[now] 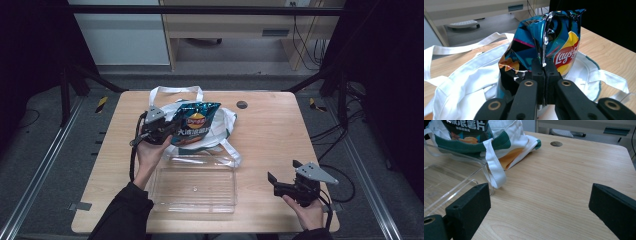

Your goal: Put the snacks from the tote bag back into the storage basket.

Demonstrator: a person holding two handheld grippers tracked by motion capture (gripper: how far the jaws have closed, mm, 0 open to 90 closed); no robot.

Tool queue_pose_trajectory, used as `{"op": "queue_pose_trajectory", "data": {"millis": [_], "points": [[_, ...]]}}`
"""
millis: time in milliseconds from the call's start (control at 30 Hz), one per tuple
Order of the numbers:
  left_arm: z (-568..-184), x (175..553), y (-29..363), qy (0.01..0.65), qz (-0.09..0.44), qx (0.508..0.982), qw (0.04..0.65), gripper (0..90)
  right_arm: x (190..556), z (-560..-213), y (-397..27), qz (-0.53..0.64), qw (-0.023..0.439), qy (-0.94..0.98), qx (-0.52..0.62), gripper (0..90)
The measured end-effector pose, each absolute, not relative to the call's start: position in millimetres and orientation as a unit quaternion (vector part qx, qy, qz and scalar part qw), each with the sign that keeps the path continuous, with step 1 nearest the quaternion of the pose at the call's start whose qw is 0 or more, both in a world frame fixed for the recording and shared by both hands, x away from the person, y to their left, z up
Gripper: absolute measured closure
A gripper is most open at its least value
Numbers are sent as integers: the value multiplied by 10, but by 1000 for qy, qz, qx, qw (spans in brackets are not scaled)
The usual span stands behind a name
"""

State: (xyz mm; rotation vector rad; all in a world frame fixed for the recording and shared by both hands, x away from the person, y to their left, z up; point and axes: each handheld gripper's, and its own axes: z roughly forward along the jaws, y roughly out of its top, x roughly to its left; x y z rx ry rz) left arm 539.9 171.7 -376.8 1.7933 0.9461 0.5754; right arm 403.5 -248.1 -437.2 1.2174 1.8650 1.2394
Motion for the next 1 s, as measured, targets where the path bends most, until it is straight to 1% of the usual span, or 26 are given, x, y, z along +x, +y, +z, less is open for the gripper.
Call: {"op": "queue_pose_trajectory", "data": {"millis": [233,367,600,1000], "points": [[-3746,5355,1736,383,231,734,511,900,4034,-4370,-2483,465,292,700,457,42],[-3673,5295,1791,381,228,719,535,900,4035,-4371,-2483,465,292,700,456,42],[-3549,5210,1842,372,236,709,551,900,4034,-4371,-2481,464,293,701,456,42],[-3335,5019,1909,352,233,693,584,900,4036,-4374,-2479,464,292,701,456,42]]}}
